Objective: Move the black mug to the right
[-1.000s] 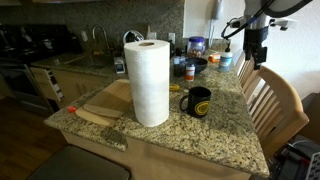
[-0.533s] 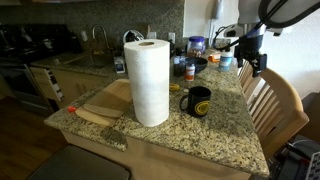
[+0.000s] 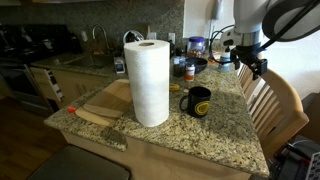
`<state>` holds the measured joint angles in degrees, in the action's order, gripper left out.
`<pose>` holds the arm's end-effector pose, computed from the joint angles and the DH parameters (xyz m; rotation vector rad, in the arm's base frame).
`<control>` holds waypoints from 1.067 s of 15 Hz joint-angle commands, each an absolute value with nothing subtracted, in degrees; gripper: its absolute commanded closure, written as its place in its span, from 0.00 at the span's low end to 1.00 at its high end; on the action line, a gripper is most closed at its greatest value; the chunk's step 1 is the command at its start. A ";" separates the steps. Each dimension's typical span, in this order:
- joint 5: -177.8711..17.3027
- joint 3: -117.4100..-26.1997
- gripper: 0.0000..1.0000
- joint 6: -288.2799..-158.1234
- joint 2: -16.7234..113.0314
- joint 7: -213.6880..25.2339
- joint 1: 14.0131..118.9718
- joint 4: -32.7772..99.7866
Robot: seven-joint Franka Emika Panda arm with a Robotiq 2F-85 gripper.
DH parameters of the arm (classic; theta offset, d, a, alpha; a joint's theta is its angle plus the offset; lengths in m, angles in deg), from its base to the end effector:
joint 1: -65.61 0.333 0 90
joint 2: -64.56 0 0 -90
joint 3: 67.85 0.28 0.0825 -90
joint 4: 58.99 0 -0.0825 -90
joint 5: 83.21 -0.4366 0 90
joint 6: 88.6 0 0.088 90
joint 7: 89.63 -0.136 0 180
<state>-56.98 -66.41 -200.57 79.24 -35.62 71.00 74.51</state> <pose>0.5082 0.0191 0.3497 2.2447 1.6373 -0.3898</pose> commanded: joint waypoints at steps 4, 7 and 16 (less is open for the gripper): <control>-50.02 -61.40 0.00 -203.99 80.81 -34.90 74.64 74.14; -52.04 -60.87 0.00 -208.63 80.37 -29.86 77.38 72.70; -66.18 -64.56 0.00 -216.84 79.14 -4.18 77.26 69.72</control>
<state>-65.97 -65.81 -216.93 79.11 -4.15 78.49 69.80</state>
